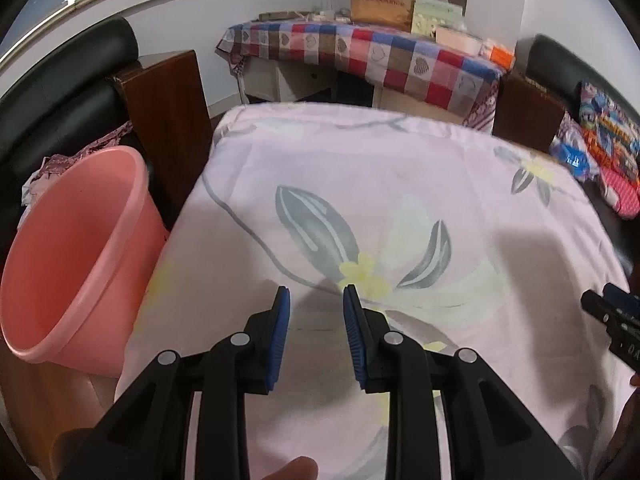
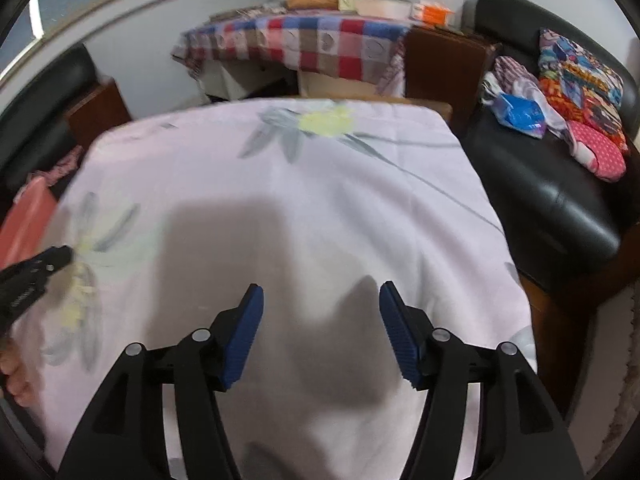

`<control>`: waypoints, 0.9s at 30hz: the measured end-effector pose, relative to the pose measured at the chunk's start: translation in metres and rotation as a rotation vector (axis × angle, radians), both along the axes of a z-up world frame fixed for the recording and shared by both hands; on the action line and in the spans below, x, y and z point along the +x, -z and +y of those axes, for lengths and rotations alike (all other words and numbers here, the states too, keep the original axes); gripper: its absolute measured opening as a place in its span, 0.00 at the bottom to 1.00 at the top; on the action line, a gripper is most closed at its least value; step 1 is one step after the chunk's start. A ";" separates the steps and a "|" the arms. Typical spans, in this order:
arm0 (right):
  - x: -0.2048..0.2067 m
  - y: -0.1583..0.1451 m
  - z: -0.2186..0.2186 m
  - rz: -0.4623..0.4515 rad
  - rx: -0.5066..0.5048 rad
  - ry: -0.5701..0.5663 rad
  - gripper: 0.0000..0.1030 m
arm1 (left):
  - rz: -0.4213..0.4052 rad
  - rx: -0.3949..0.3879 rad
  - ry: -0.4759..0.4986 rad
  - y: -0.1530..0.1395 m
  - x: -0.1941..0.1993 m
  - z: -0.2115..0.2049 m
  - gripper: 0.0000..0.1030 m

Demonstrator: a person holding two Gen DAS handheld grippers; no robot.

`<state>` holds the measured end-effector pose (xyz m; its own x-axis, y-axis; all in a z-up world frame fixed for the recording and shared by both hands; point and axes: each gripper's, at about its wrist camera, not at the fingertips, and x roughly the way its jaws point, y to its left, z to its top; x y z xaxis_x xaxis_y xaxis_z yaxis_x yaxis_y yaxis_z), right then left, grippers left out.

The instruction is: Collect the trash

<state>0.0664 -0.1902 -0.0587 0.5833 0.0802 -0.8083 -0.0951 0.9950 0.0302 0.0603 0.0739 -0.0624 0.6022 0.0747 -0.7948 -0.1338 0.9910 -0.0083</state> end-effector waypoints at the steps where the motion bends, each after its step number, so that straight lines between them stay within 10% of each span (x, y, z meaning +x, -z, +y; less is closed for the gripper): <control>1: -0.001 -0.004 0.006 -0.015 -0.008 -0.012 0.59 | -0.007 0.005 -0.003 -0.003 -0.001 0.000 0.26; 27: -0.038 -0.045 0.082 -0.129 0.037 -0.152 0.59 | -0.159 0.037 -0.041 -0.072 -0.042 0.003 0.36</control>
